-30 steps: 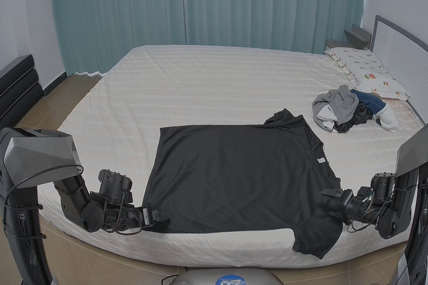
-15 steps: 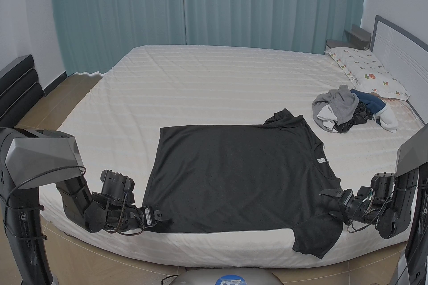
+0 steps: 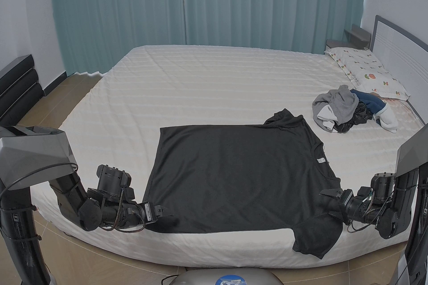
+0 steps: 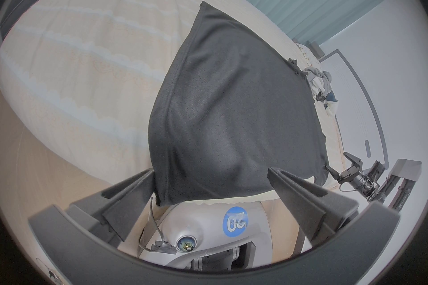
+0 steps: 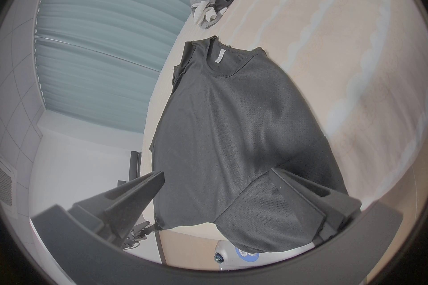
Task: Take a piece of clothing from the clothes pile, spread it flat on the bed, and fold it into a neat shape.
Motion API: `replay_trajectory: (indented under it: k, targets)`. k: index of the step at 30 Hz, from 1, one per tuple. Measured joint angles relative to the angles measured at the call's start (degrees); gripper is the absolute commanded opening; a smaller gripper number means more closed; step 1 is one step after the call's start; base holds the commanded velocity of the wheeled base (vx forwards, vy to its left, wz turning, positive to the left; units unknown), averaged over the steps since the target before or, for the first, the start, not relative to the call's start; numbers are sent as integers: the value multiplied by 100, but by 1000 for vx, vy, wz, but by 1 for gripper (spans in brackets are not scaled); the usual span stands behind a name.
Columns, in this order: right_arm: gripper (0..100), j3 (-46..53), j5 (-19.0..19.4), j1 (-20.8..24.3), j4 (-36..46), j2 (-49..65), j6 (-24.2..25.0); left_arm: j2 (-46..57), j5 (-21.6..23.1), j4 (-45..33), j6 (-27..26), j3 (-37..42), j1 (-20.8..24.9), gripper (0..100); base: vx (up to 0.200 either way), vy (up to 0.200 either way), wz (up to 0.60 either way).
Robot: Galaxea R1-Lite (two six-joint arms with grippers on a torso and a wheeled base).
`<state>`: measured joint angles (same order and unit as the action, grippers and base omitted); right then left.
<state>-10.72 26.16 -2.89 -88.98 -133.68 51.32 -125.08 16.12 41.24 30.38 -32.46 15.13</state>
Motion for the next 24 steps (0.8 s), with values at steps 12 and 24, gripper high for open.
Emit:
replay_trajectory:
  k: [12, 24]
  targets:
    - [100, -6, -2, 0, 0, -9, 0, -222, -169, 15, -107, -80, 44, 100, 0, 0, 0]
    - [100, -9, -6, 0, 0, -35, 0, -373, -539, 28, -202, -88, 157, 100, 0, 0, 0]
